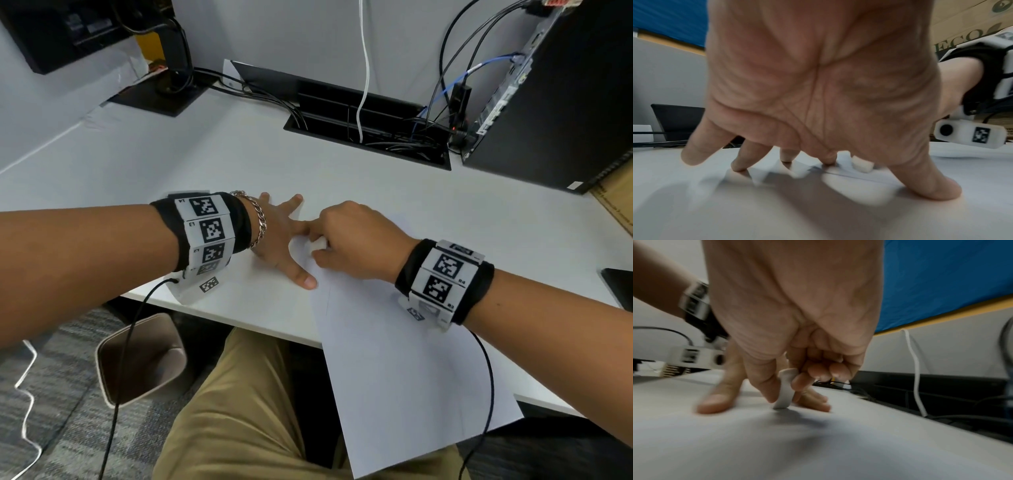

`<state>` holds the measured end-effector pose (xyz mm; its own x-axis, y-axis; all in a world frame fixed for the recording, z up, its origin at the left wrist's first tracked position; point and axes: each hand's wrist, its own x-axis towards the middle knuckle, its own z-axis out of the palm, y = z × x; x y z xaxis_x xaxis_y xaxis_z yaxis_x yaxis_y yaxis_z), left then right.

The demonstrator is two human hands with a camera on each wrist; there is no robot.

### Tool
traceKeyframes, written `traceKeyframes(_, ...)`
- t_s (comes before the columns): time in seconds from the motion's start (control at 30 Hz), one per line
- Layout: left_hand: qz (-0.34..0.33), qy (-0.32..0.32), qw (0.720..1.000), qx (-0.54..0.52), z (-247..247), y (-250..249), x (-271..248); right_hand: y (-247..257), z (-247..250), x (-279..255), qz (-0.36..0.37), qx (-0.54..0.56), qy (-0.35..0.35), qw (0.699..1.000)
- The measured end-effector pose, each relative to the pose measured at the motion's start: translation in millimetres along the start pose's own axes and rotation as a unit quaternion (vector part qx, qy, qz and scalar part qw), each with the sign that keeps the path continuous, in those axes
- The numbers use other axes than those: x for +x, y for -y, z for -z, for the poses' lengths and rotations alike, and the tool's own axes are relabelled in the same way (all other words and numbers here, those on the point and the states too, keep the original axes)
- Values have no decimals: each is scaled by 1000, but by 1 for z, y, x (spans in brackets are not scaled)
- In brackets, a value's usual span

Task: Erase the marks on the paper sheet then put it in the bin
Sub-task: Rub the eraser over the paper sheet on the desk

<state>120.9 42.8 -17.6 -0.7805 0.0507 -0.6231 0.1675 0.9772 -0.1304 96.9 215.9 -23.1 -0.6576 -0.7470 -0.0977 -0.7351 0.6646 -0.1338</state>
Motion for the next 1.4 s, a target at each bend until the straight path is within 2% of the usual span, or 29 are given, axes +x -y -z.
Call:
traceKeyframes(0.1, 2, -1, 1000, 0, 1, -2, -1, -13, 6, 5, -45, -20, -15, 999)
traceKeyframes(0.27, 5, 3, 1000, 7, 1, -1, 0, -8, 5, -1, -15, 31, 5, 999)
traceKeyframes(0.4, -5, -8, 1000, 16, 4, 2, 2, -32, 20, -10, -54, 49, -24, 997)
traceKeyframes(0.53, -17, -33, 999, 14, 10, 12, 4, -46, 11, -31, -77, 73, 10, 994)
traceKeyframes(0.67, -18, -44, 999, -14, 9, 19, 3, -50, 3, -45, -101, 90, -4, 991)
traceKeyframes(0.77, -36, -70, 997, -24, 2, 15, 2, -48, 3, -48, -100, 86, 1, 991)
traceKeyframes(0.9, -56, -69, 996, 7, -6, 11, 3, -46, 12, -41, -93, 71, 27, 993)
traceKeyframes(1.13, -72, -99, 992, 17, -10, 12, 7, -32, 16, 2, -22, 75, -25, 997)
traceKeyframes(1.4, -77, -101, 992, 18, -10, 11, 7, -25, 6, 17, -45, 98, -21, 994)
